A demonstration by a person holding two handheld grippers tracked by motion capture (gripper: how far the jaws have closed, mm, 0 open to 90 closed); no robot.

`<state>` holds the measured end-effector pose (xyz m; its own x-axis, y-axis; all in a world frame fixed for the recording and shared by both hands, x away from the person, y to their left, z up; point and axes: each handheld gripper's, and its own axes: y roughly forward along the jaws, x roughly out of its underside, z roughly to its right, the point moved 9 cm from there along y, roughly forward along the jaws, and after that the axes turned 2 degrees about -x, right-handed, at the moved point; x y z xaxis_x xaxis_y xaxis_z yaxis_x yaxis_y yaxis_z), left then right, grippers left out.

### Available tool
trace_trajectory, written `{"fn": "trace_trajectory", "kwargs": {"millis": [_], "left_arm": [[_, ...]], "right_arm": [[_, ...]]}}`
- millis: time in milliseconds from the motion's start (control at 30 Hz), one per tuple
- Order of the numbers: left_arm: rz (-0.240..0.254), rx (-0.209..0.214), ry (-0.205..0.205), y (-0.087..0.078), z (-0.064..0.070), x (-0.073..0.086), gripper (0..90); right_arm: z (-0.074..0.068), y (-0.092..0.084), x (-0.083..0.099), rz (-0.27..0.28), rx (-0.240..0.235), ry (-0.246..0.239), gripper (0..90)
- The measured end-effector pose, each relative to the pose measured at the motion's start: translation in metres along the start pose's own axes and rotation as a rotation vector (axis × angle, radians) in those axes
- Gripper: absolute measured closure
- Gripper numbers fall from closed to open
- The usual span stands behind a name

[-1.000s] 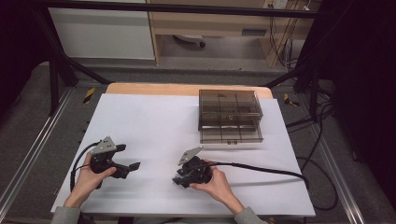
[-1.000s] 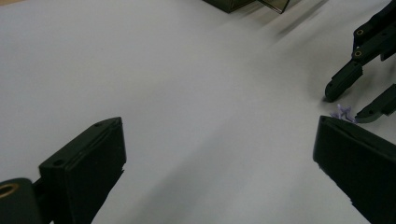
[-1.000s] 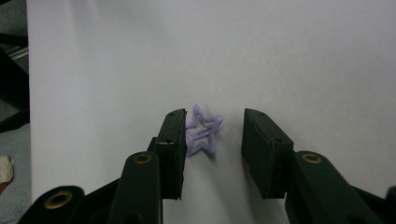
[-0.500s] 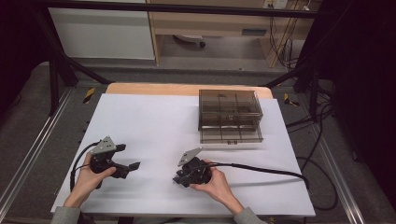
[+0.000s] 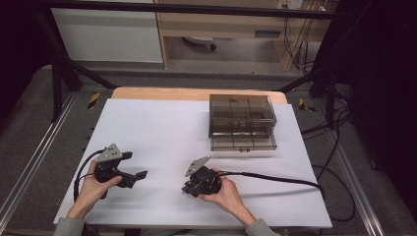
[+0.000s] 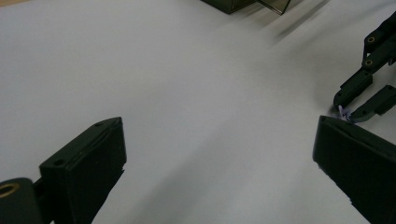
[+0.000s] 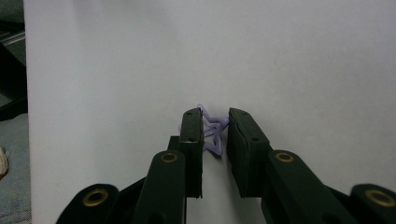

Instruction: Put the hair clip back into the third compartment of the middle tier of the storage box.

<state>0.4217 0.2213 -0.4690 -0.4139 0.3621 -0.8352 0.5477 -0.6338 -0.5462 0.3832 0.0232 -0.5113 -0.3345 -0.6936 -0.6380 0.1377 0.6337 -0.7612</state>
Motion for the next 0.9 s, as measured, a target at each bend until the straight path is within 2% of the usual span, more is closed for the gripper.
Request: {"fn": "trace_trajectory", "kwargs": {"millis": [467,900], "left_arm": [[0.000,-0.001,0.001,-0.0002,0.0000,-0.0001,2.5],[0.002,-0.001,-0.001,-0.0004,-0.0006,-0.0003,2.6]], "right_arm": [[0.0004,-0.0006,0.0001,-0.011,-0.009,0.046,82.5],[0.0010,-0.0038,-0.0006,-0.017,-0.015,0.062,86.6]]}}
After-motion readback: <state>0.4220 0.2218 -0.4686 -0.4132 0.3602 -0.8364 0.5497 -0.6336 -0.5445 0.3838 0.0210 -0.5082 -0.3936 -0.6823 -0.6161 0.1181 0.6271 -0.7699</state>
